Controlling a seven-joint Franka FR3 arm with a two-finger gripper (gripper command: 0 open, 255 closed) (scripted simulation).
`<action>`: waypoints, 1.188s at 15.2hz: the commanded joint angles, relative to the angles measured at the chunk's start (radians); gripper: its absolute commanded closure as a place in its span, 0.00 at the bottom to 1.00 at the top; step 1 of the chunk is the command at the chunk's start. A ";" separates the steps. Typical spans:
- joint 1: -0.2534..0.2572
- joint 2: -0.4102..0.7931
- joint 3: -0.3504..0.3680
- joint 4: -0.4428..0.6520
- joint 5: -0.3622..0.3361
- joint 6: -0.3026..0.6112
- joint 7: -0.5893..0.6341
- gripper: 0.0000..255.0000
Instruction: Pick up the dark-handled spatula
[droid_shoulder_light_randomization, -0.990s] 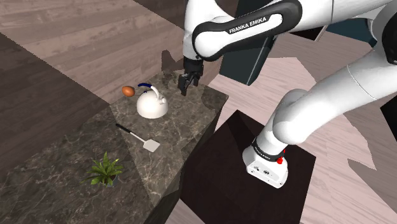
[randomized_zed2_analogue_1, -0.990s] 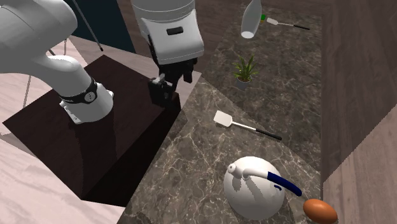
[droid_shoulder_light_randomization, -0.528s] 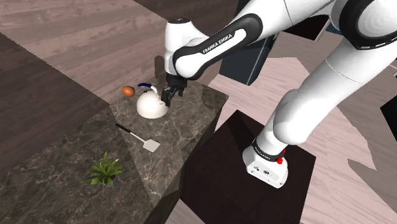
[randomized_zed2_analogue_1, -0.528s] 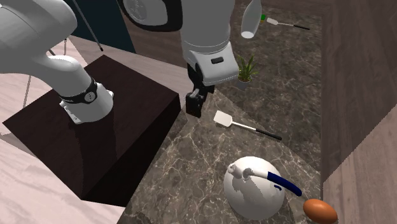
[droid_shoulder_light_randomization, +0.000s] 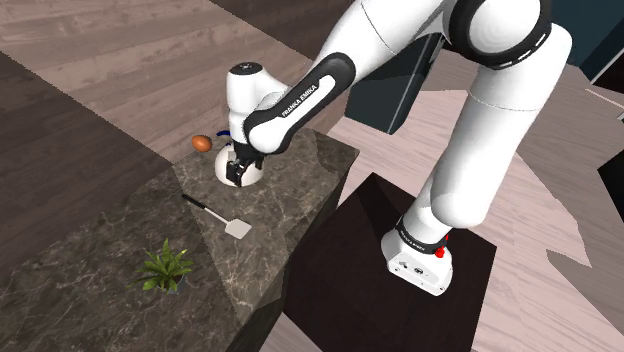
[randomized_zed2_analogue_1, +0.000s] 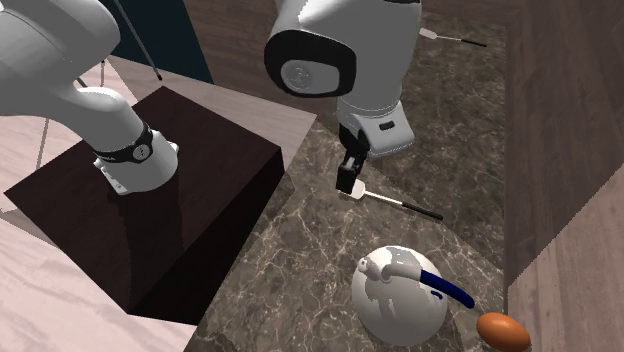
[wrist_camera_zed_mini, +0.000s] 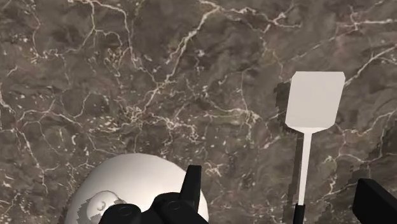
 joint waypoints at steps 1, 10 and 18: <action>0.016 0.084 -0.005 0.047 -0.037 0.038 0.034 0.00; 0.131 0.430 -0.058 0.343 -0.145 0.099 0.152 0.00; 0.176 0.598 -0.086 0.481 -0.171 0.134 0.180 0.00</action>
